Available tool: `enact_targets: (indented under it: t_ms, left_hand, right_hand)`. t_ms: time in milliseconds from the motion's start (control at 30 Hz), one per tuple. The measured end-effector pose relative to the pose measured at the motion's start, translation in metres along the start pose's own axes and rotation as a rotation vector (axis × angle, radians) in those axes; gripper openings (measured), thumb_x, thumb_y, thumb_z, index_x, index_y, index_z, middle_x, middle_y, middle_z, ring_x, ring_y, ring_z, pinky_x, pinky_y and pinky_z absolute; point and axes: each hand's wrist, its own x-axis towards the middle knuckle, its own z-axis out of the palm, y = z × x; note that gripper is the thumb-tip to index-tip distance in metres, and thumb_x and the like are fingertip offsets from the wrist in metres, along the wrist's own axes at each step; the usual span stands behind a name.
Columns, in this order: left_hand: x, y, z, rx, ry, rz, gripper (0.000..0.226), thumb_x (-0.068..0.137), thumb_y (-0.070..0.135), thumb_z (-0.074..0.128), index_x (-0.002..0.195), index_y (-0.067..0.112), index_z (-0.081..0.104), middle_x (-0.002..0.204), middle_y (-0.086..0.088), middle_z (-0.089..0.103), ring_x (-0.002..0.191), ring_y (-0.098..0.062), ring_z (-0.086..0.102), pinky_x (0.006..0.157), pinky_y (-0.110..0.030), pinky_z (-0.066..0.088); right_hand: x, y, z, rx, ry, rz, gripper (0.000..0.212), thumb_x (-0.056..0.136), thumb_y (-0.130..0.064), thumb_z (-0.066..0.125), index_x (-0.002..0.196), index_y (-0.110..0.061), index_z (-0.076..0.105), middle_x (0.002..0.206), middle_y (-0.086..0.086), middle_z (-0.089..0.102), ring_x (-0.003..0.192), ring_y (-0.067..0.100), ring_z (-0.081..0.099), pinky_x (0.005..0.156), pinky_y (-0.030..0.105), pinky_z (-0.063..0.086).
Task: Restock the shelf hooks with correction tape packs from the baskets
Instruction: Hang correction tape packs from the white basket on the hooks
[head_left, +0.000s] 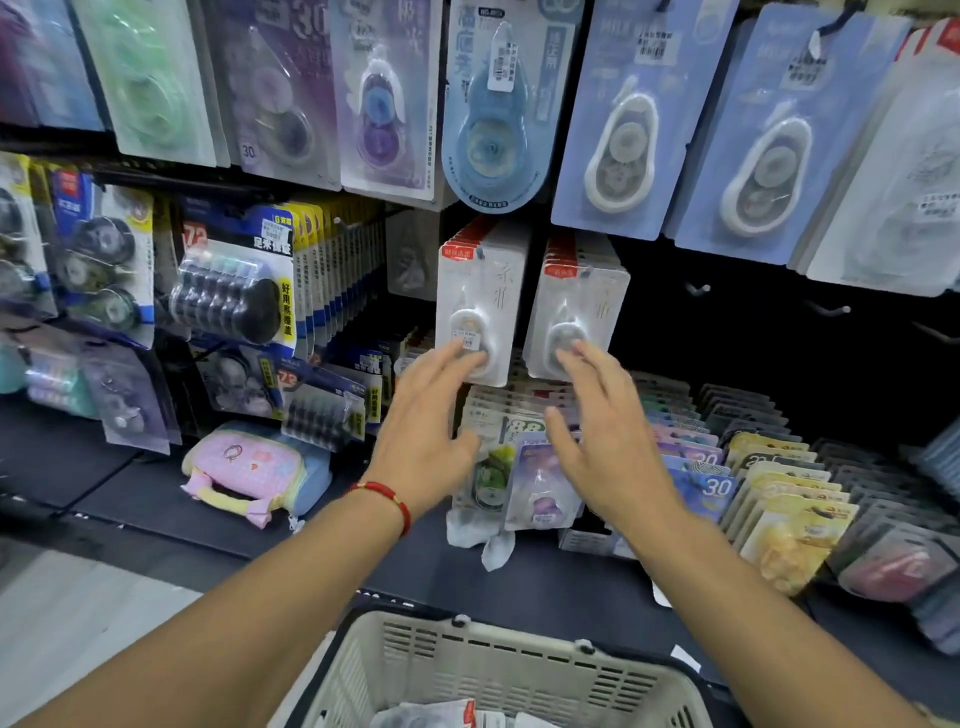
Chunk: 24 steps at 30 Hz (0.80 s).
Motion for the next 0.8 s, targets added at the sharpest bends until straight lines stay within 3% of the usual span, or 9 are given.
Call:
enact_targets:
  t_ms: [67,200,400,467,567,633,700,800]
  left_hand:
    - [0.007,-0.003,0.008,-0.007,-0.014,-0.016,0.08,0.089,-0.002,0.064,0.158,0.029,0.039,0.172,0.011,0.014,0.158,-0.007,0.008,0.125,-0.025,0.013]
    - [0.01,-0.01,0.024,0.003,-0.086,-0.008,0.087,0.092,-0.001,0.063,0.164,0.031,0.027,0.173,0.019,-0.007,0.159,-0.005,0.002,0.112,-0.013,0.016]
    - [0.009,-0.021,0.026,0.043,-0.092,0.055,0.088,0.091,-0.001,0.062,0.163,0.033,0.026,0.172,0.02,-0.006,0.158,-0.008,0.009,0.106,-0.016,0.027]
    - [0.006,-0.026,0.023,0.06,-0.108,0.079,0.088,0.09,-0.002,0.062,0.163,0.034,0.026,0.173,0.017,-0.003,0.157,-0.009,0.011,0.105,-0.016,0.029]
    - [-0.005,-0.033,0.018,0.123,-0.134,0.093,0.082,0.09,0.0,0.062,0.161,0.028,0.032,0.172,0.007,0.012,0.157,-0.015,0.017,0.118,-0.022,0.025]
    - [-0.016,-0.038,0.013,0.177,-0.186,0.09,0.071,0.09,0.002,0.061,0.156,0.023,0.041,0.164,0.001,0.032,0.152,-0.021,0.03,0.123,-0.032,0.029]
    - [-0.029,-0.045,0.008,0.254,-0.327,0.075,0.06,0.091,0.004,0.059,0.148,0.021,0.05,0.151,-0.002,0.048,0.141,-0.024,0.044,0.116,-0.039,0.039]
    - [-0.06,-0.059,0.004,0.453,-0.759,0.041,0.052,0.095,0.011,0.059,0.146,0.022,0.052,0.145,-0.006,0.052,0.136,-0.027,0.049,0.111,-0.042,0.042]
  right_hand:
    - [0.009,0.003,0.007,-0.12,-0.076,-0.082,0.06,0.102,-0.025,0.061,0.158,-0.014,0.041,0.173,0.006,0.019,0.161,0.024,0.013,0.13,0.04,0.018]
    - [0.036,0.011,0.013,-0.229,-0.174,-0.035,0.059,0.104,-0.03,0.058,0.158,-0.014,0.039,0.176,0.002,0.003,0.162,0.026,0.006,0.127,0.046,0.023]
    - [0.05,0.019,0.01,-0.314,-0.164,-0.054,0.054,0.095,-0.019,0.063,0.146,-0.011,0.05,0.175,0.003,0.012,0.154,0.031,0.025,0.11,0.047,0.045]
    - [0.048,0.019,0.007,-0.311,-0.177,-0.054,0.053,0.095,-0.017,0.063,0.147,-0.012,0.05,0.175,0.002,0.01,0.155,0.03,0.023,0.11,0.047,0.045]
    - [0.032,0.021,0.007,-0.217,-0.168,-0.029,0.053,0.097,-0.013,0.061,0.149,-0.013,0.049,0.176,0.003,0.007,0.157,0.027,0.021,0.117,0.044,0.037]
    - [0.01,0.024,0.007,-0.129,-0.144,0.014,0.049,0.098,-0.012,0.058,0.147,-0.013,0.051,0.173,0.003,0.017,0.154,0.025,0.026,0.116,0.04,0.036]
    - [-0.02,0.029,0.011,-0.029,-0.173,0.07,0.04,0.098,-0.011,0.057,0.138,-0.013,0.059,0.16,0.006,0.041,0.143,0.026,0.042,0.109,0.038,0.04]
    - [-0.079,0.034,0.024,0.045,-0.379,0.165,0.027,0.098,-0.011,0.056,0.122,-0.013,0.068,0.119,0.009,0.07,0.111,0.032,0.065,0.09,0.04,0.05]
